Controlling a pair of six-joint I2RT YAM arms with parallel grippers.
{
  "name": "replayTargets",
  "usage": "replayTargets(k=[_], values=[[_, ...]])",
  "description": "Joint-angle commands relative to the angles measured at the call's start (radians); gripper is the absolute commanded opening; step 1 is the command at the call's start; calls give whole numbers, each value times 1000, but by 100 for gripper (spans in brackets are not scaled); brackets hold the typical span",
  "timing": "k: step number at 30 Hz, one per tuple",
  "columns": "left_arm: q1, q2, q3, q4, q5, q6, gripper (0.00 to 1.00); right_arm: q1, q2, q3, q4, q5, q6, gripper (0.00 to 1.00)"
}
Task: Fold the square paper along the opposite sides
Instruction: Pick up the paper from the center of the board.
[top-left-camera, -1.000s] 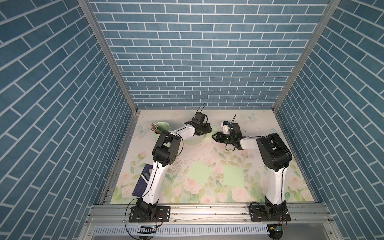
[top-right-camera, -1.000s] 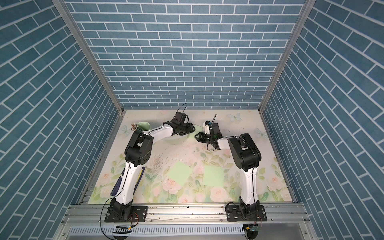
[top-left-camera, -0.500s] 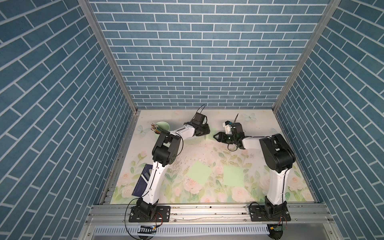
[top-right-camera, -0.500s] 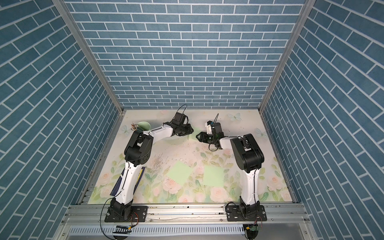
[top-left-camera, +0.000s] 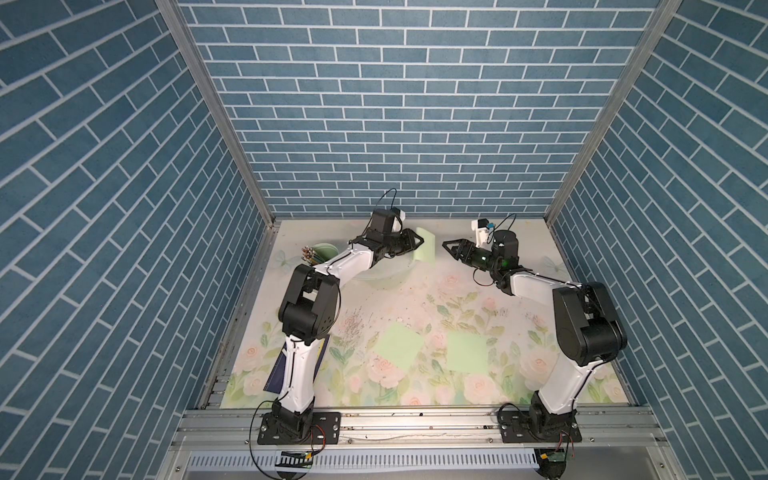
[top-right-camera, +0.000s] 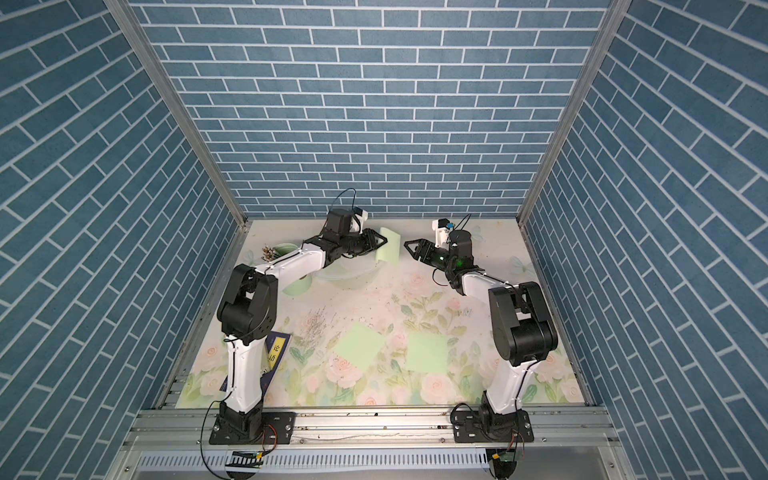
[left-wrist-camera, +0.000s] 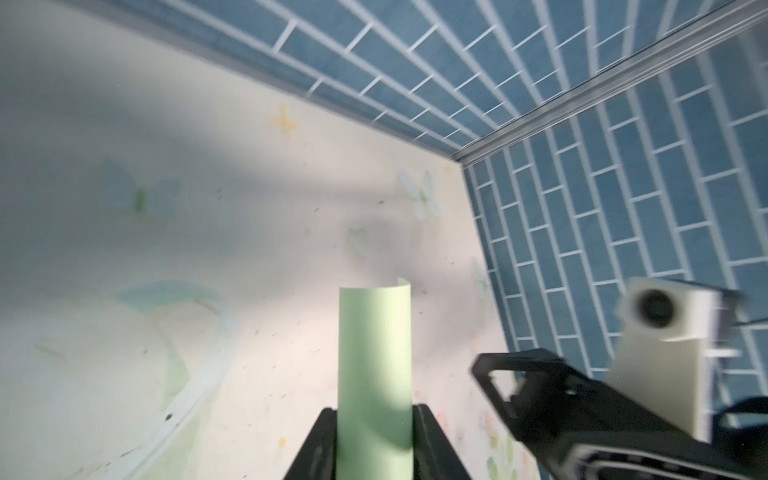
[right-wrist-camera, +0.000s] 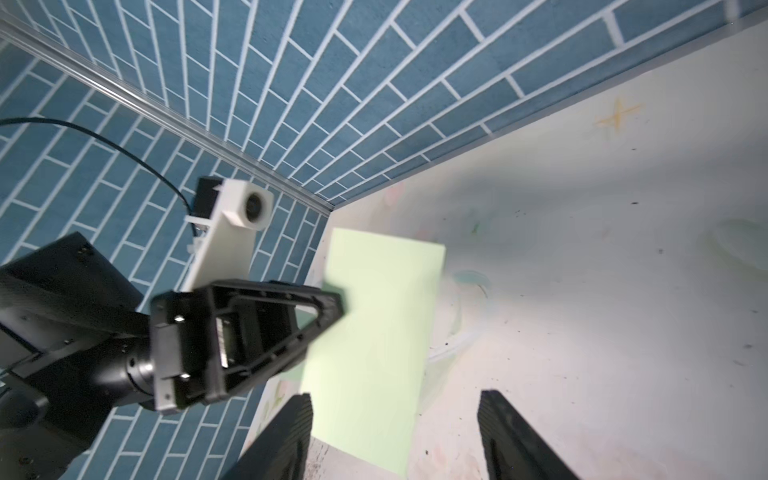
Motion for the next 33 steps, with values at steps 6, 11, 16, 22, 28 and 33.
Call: replayTargets(k=[6,11,16,22,28,33], values=[[2,-67,-69,156,58,-59,35,17,91,-53,456,-152,361,74],[-3,-73,-89,191,67,-76,35,44,129,-17,511,-159,419,72],[-6,-83,-103,205,72,-79,35,44,180,30,598,-166,500,64],[-5,-97,-117,207,71,-73,35,44,203,77,597,-162,508,39],[10,-110,-103,169,63,-41,44,27,184,93,561,-181,460,0],[55,-196,-112,143,88,9,76,12,84,86,453,-256,311,0]])
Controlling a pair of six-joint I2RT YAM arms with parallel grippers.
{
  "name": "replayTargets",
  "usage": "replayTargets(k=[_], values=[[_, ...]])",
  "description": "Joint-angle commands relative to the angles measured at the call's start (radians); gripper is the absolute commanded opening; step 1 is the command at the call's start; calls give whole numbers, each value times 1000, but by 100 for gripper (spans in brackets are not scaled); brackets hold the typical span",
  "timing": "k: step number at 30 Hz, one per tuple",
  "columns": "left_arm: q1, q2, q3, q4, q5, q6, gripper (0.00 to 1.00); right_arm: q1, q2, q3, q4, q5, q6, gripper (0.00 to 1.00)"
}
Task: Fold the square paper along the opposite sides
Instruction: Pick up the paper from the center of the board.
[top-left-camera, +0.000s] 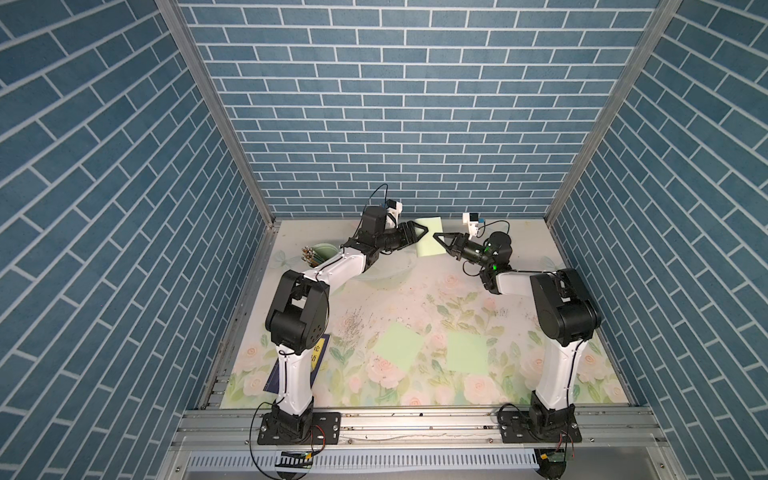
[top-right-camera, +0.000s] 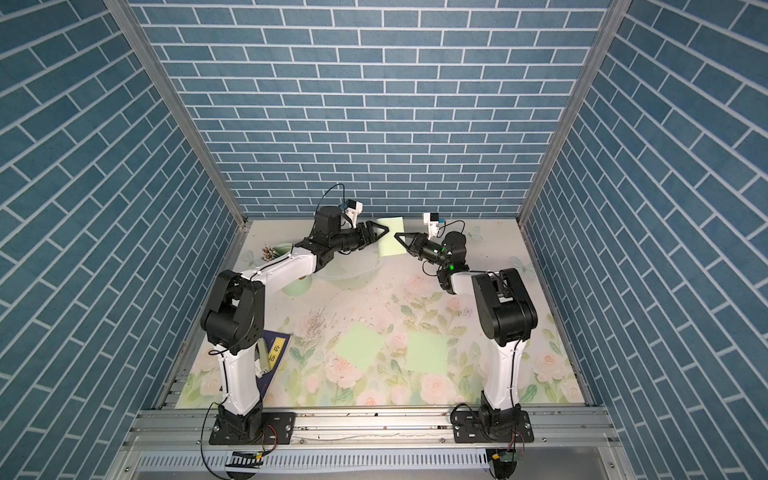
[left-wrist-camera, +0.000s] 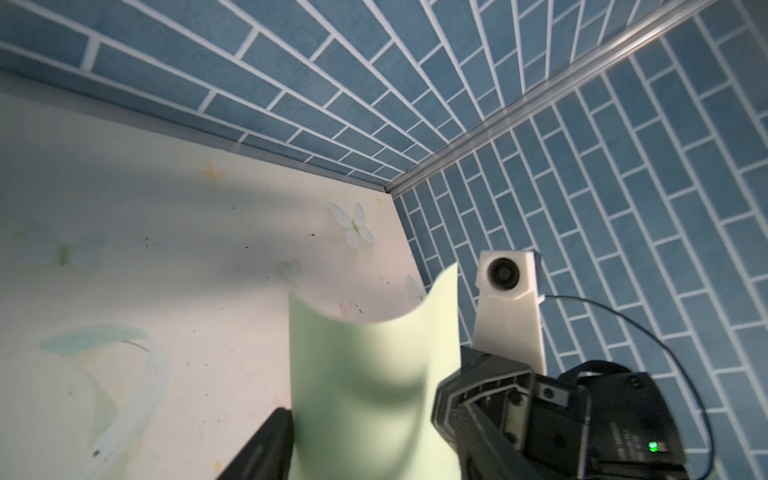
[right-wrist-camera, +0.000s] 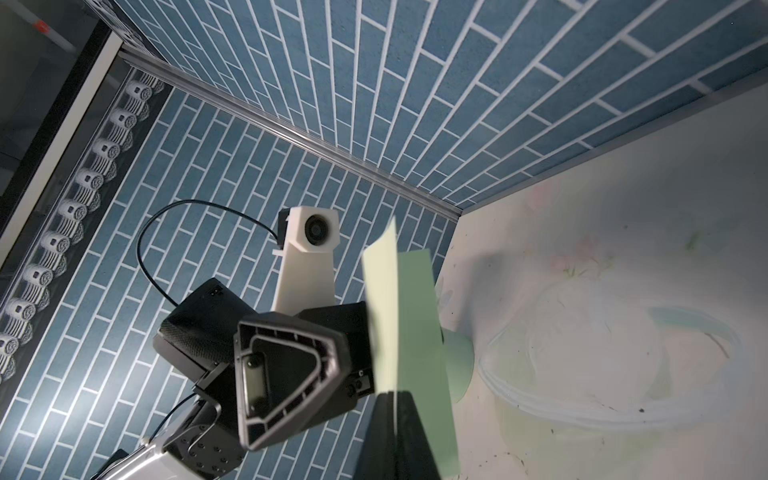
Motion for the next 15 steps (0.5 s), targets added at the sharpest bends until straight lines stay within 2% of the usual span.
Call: replayTargets(k=[1,4,8,15], values=[[42,-108,-19,12,44,37,81,-8,-112,3,-48,-86,-138,0],[74,-137,-62,76,114,0,90,-7,-168,-2,-88,-151,-194,0],[103,-147,-109,196,212,-77,96,-8,-220,-1,-67,-203,-194,0],[85,-148,-223,561,331,-305,97,-6,-215,10,77,-169,-74,0]])
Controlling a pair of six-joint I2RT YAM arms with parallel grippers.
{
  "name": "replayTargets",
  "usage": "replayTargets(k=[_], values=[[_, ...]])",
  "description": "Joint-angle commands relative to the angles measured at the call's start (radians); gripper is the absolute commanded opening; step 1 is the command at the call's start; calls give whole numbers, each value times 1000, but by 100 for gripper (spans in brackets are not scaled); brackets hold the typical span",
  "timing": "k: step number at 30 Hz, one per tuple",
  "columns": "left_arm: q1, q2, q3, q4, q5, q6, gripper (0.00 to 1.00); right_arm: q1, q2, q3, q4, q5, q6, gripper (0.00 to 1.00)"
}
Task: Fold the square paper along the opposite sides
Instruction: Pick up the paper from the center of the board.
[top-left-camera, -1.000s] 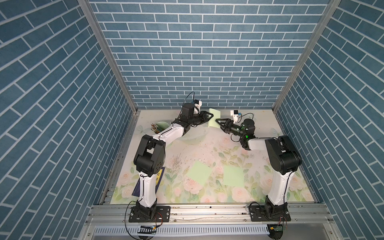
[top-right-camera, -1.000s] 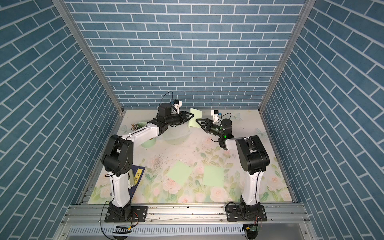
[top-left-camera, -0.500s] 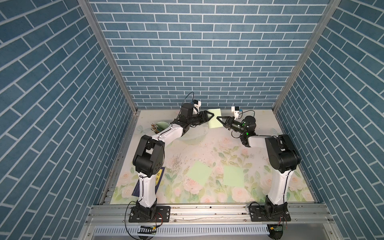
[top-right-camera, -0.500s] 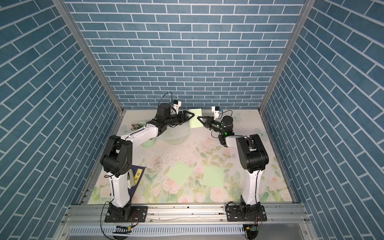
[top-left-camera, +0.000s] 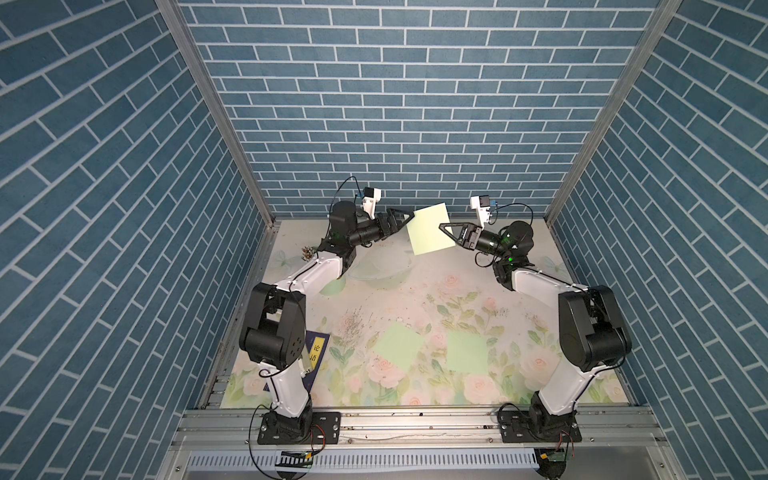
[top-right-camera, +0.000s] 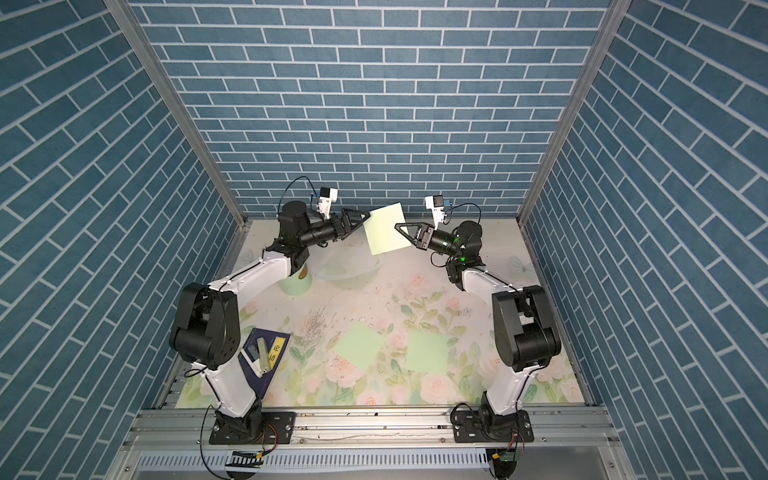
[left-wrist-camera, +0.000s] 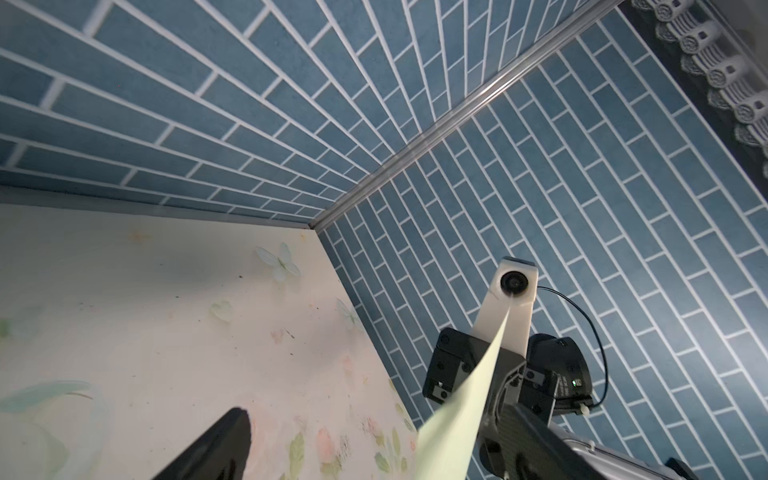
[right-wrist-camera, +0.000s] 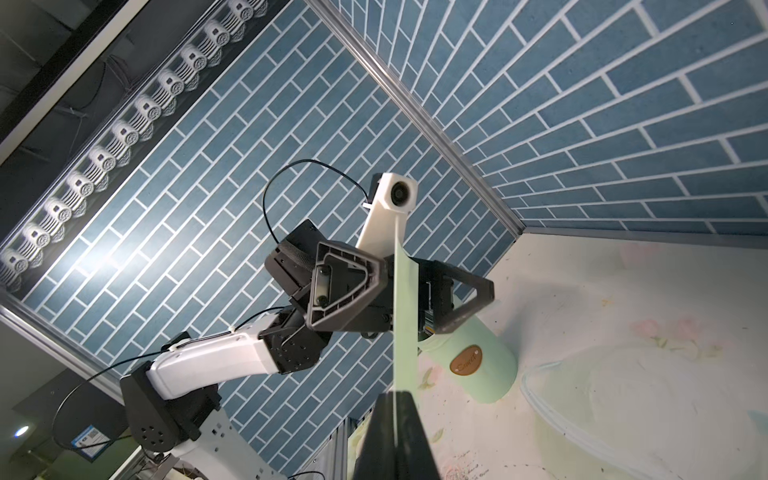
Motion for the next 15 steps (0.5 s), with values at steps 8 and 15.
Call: replayTargets(k=[8,15], values=[[-53,-19,-59,288,119,-125,69,2,29,38,53,88,47,0],[-53,-46,-63,200,103,-43,40,-3,20,44,-25,89,-9,0]])
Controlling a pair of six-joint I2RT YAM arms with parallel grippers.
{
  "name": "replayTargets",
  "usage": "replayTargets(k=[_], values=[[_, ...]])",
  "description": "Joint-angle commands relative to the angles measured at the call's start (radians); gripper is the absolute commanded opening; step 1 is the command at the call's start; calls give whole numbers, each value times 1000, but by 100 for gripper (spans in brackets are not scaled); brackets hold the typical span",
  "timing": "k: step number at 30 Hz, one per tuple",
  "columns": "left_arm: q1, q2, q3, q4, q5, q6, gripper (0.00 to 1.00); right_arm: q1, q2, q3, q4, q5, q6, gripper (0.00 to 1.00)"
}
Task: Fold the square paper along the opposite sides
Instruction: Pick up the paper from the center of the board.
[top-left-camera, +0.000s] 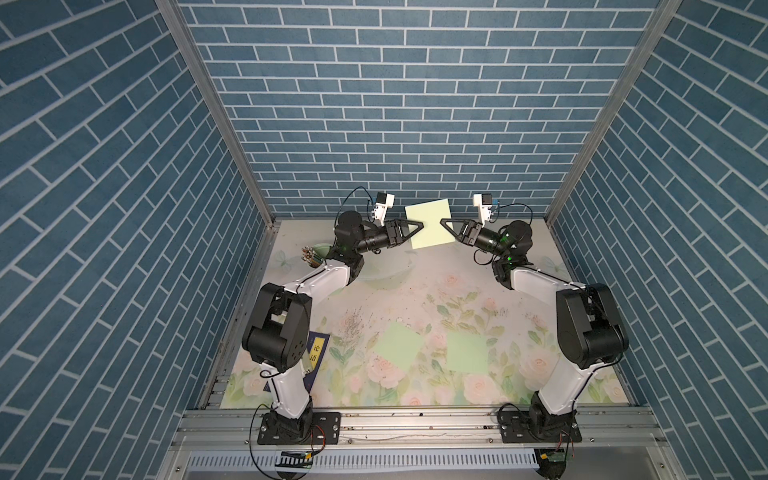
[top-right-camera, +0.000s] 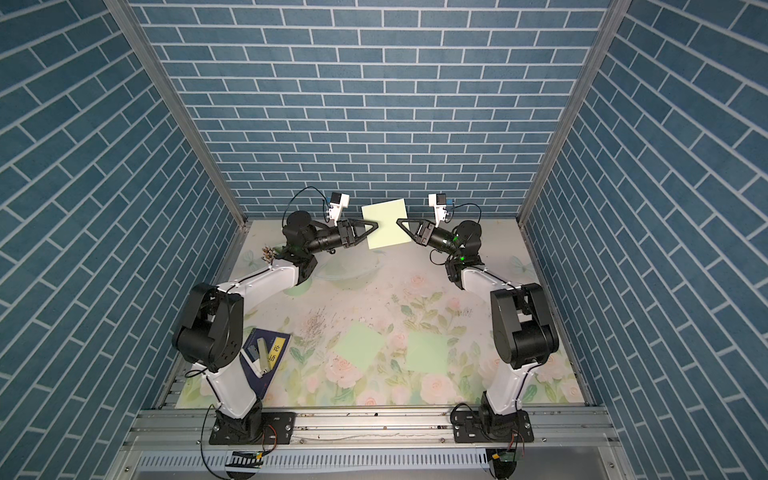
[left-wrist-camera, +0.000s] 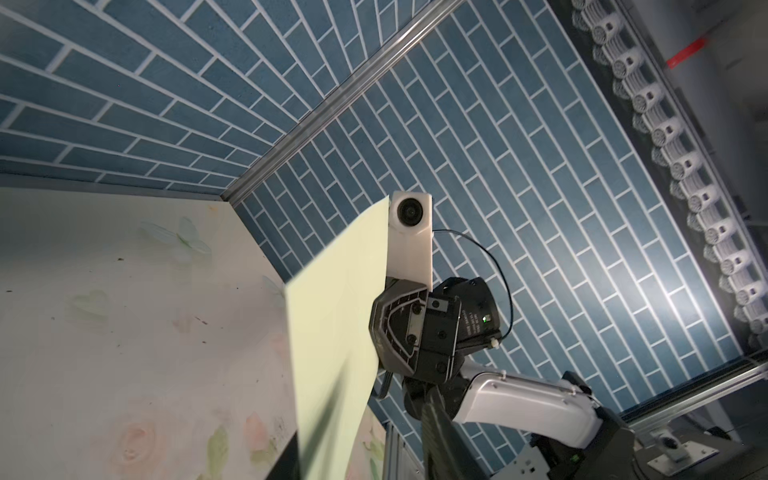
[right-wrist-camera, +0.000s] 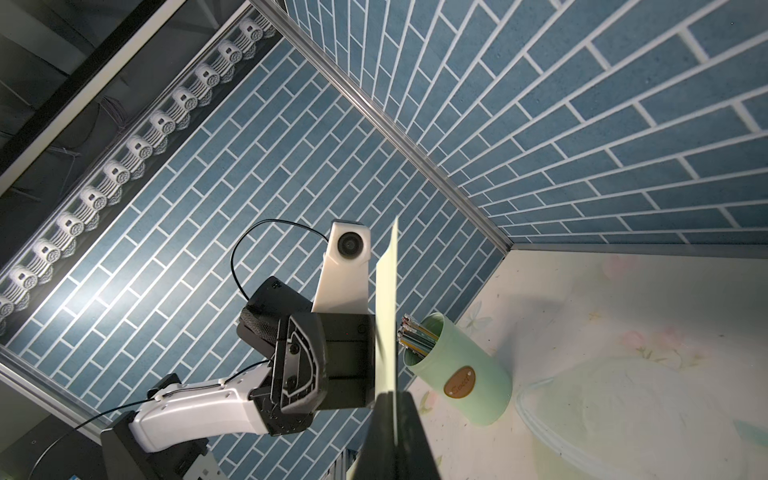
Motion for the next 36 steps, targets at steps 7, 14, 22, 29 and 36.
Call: replayTargets(k=[7,14,22,29,36], values=[[2,-42,5,-81,-10,103,21,-7,-8,12,-9,11,-36,0],[-1,-44,32,-203,-49,176,4,-6,-8,0,-11,4,-44,0],[-1,-47,56,-246,-70,211,24,-6,-20,-5,-50,6,-80,0],[-2,-41,69,-225,-83,209,22,-7,-17,-10,-54,8,-87,0],[-2,-40,72,-250,-100,217,0,-7,-13,-11,-52,9,-88,0]])
